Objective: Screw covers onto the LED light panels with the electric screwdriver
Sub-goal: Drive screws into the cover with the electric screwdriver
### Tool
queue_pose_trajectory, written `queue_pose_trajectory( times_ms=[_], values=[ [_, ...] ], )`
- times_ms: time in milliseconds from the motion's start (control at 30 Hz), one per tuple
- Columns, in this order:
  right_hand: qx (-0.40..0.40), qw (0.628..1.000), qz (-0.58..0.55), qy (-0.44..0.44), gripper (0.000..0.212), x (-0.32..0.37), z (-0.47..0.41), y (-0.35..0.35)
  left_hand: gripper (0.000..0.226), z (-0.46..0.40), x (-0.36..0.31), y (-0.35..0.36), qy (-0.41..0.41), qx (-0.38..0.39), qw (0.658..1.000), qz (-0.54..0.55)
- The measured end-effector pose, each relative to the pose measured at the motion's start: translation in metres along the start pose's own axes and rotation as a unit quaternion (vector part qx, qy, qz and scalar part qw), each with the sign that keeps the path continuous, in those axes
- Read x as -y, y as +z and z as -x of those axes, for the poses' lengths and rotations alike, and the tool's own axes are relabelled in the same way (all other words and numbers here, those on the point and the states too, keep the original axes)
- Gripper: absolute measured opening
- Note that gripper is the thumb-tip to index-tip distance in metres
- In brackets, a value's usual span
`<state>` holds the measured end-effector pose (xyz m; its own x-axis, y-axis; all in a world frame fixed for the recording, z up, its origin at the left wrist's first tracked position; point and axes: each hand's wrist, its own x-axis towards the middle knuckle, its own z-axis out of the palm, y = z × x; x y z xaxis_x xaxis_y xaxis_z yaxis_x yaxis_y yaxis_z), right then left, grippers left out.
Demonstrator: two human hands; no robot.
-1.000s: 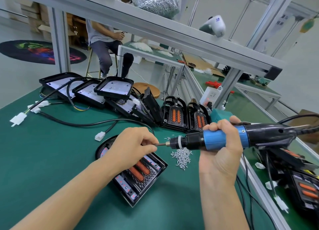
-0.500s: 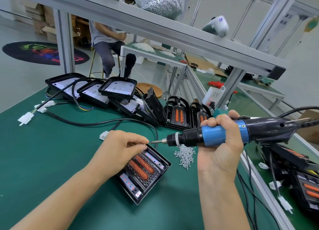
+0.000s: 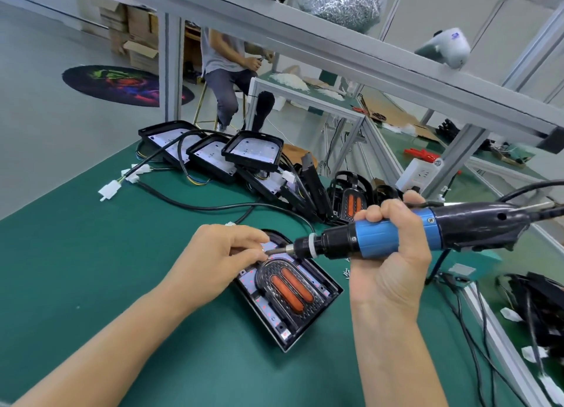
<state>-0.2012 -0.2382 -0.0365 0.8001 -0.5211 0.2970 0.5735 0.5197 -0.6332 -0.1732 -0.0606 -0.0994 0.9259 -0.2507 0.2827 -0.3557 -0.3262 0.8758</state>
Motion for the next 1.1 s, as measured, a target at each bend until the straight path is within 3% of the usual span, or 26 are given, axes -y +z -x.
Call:
queue_pose_trajectory(
  times_ms=[133, 233, 367, 633, 733, 900, 1100],
  values=[
    [0.021, 1.0, 0.016, 0.008, 0.028, -0.012, 0.005, 0.005, 0.01, 0.002, 0.015, -0.01, 0.026, -0.02, 0.99, -0.135],
    [0.034, 0.998, 0.058, 0.001, 0.029, -0.024, 0.009, 0.007, 0.014, 0.001, 0.023, -0.013, 0.099, 0.037, 0.954, -0.282],
    [0.045, 0.993, 0.111, 0.006, 0.031, -0.04, 0.014, 0.008, 0.025, -0.01, 0.026, -0.013, 0.09, 0.113, 0.894, -0.423],
    [0.04, 0.987, 0.153, -0.001, 0.027, -0.056, 0.017, 0.005, 0.024, -0.028, 0.022, -0.011, 0.077, 0.174, 0.833, -0.519],
    [0.045, 0.987, 0.156, 0.003, 0.028, -0.059, 0.016, 0.004, 0.023, -0.027, 0.023, -0.01, 0.06, 0.152, 0.837, -0.523],
    [0.053, 0.985, 0.164, 0.005, 0.026, -0.064, 0.015, 0.004, 0.016, -0.026, 0.031, -0.005, -0.017, 0.075, 0.901, -0.427],
    [0.087, 0.979, 0.186, 0.01, 0.025, -0.063, 0.014, 0.007, 0.045, -0.028, 0.042, 0.005, -0.131, 0.036, 0.91, -0.391]
  ],
)
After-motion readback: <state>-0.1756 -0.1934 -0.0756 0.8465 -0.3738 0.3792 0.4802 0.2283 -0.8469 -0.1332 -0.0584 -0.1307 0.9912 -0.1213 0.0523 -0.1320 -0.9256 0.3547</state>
